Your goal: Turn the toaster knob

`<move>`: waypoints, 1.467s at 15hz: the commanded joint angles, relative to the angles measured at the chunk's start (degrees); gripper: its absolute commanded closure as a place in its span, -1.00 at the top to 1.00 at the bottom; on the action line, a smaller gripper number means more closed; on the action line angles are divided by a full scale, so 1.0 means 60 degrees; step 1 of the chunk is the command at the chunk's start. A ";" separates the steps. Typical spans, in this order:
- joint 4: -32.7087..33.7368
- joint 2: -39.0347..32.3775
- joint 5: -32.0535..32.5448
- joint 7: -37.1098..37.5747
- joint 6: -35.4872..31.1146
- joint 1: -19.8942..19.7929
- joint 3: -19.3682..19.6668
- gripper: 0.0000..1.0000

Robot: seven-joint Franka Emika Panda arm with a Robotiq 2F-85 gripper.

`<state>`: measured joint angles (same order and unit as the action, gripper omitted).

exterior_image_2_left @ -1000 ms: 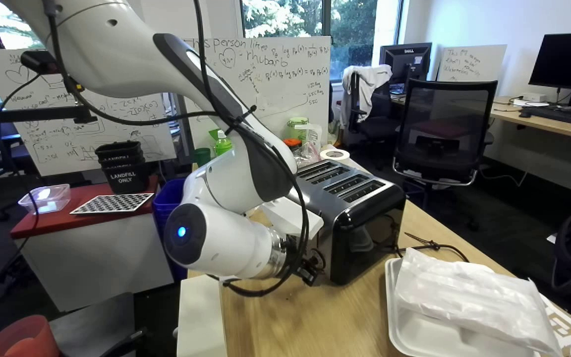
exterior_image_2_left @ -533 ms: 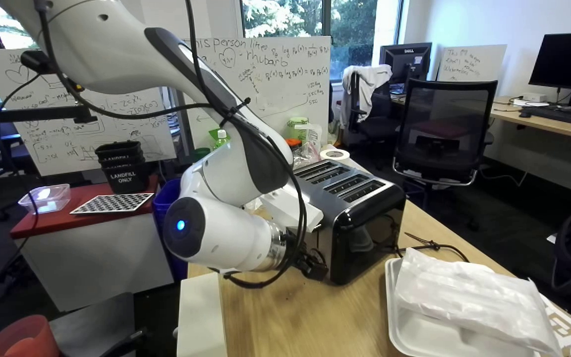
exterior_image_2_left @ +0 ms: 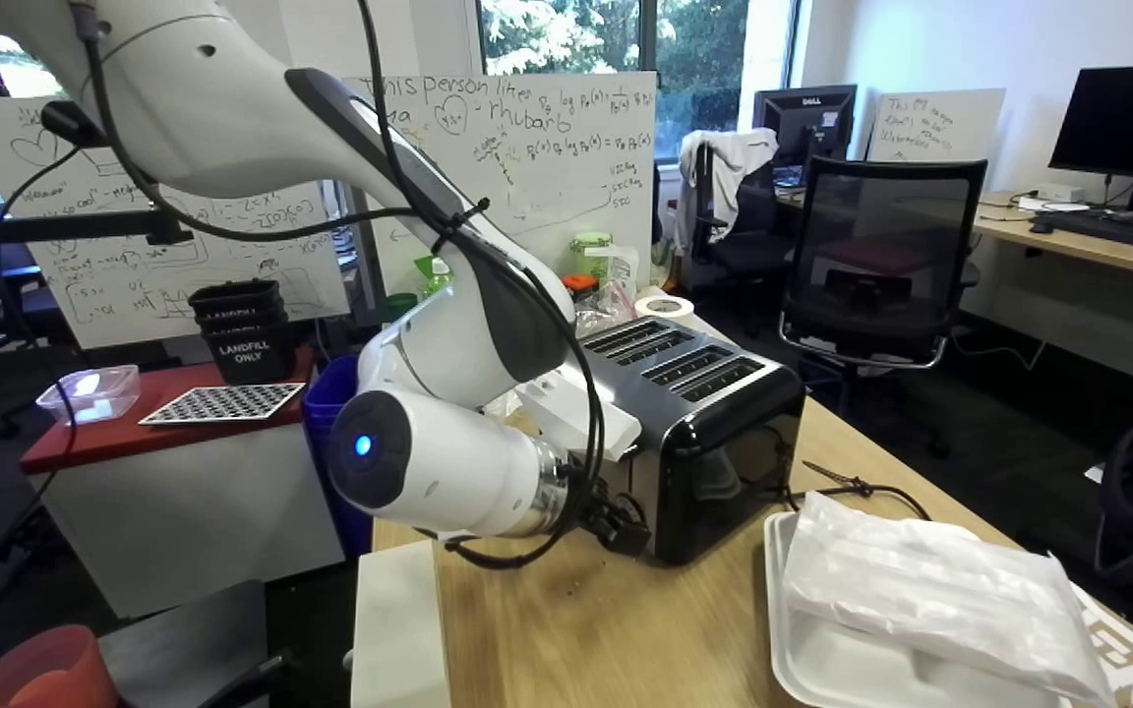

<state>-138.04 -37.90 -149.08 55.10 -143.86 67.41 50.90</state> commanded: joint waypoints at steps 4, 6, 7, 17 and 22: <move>0.0202 -0.0774 0.0000 0.0680 0.0162 0.0528 0.0379 1.00; 0.0190 -0.0888 0.0000 0.0791 0.0201 0.0666 0.0459 0.61; 0.0185 -0.0924 0.0000 0.0844 0.0217 0.0728 0.0488 0.46; 0.0153 -0.1410 0.0000 0.1495 0.0241 0.1271 0.0814 -0.84; 0.0090 -0.1591 0.0001 0.1805 0.0282 0.1587 0.1021 -0.92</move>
<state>-137.47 -45.70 -149.08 63.56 -143.65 74.86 55.74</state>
